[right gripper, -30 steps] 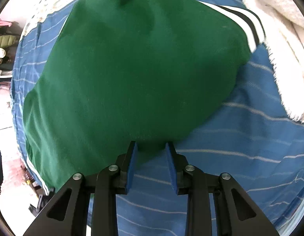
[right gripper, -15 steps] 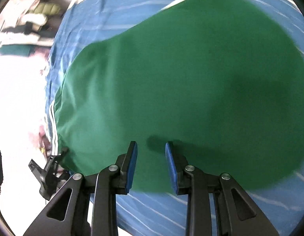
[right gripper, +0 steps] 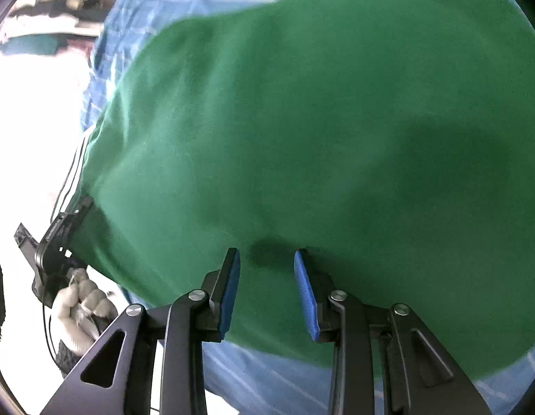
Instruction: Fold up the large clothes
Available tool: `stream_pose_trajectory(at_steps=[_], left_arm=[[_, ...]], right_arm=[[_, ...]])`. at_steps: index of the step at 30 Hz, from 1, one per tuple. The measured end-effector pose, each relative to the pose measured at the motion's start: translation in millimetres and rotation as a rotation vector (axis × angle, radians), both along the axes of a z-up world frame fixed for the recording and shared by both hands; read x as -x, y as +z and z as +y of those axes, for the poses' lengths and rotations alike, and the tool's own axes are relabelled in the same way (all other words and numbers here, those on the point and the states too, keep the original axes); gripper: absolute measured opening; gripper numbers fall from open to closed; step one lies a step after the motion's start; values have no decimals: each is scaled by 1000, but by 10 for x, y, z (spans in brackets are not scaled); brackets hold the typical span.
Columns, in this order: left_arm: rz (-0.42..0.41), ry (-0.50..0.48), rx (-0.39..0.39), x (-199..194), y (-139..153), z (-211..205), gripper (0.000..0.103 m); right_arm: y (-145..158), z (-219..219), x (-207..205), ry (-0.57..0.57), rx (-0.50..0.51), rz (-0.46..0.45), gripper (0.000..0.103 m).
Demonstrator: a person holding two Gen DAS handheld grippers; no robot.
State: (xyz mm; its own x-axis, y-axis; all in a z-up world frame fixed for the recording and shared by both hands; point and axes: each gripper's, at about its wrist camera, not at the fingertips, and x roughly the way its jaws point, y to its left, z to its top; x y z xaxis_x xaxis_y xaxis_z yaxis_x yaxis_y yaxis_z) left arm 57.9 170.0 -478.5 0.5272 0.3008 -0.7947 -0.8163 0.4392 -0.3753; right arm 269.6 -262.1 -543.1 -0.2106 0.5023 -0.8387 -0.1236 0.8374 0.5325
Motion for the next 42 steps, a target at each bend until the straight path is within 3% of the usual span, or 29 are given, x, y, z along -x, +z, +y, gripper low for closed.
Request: stream_pose_trajectory(at_steps=[5,8,11,14,18,22,26,32,34,36,38,40,42], left_arm=[[13,-46,-174,234,632,117,25],[23,-77,-280,361,986,68,25],[3,-141,-327,323,1190,-139,25],[-36,-261,-411,134,1433,-541,24],[-120,-444,-439,-222,1632,-1165,24],[-153,-645,-410,-551,1541,-1855,23],[-113,-842,-356,-804,1206,-2601,23],[74,-1067,-274,-1003,249,-3621,22],[167,-1115,-274,-1045,-120,-3815,22],[234,-1136,-310,-1065,-310,-3892,23],[270,-1157,-365,-1097,-232,-3947,23],[323,-1155,-385,-1104,-100,-3890,28],[346,-1129,-394,-1054,4,-3824,34]], right_arm=[[203,-492,147,-129,77,-60,35],[-159,-607,247,-142,189,2,35],[-504,-631,335,-195,130,69,36],[-470,-696,321,-195,108,109,36],[-349,-971,372,-239,-5,140,36],[-63,-1520,590,-342,-58,86,36],[70,-2236,875,-477,-75,87,36],[-86,-2887,1285,-593,11,137,36],[-144,-3039,1350,-604,37,141,36],[-139,-3134,1376,-598,69,151,36],[-70,-3216,1375,-571,103,133,44],[48,-3270,1355,-549,123,80,67],[181,-3271,1259,-540,118,11,81]])
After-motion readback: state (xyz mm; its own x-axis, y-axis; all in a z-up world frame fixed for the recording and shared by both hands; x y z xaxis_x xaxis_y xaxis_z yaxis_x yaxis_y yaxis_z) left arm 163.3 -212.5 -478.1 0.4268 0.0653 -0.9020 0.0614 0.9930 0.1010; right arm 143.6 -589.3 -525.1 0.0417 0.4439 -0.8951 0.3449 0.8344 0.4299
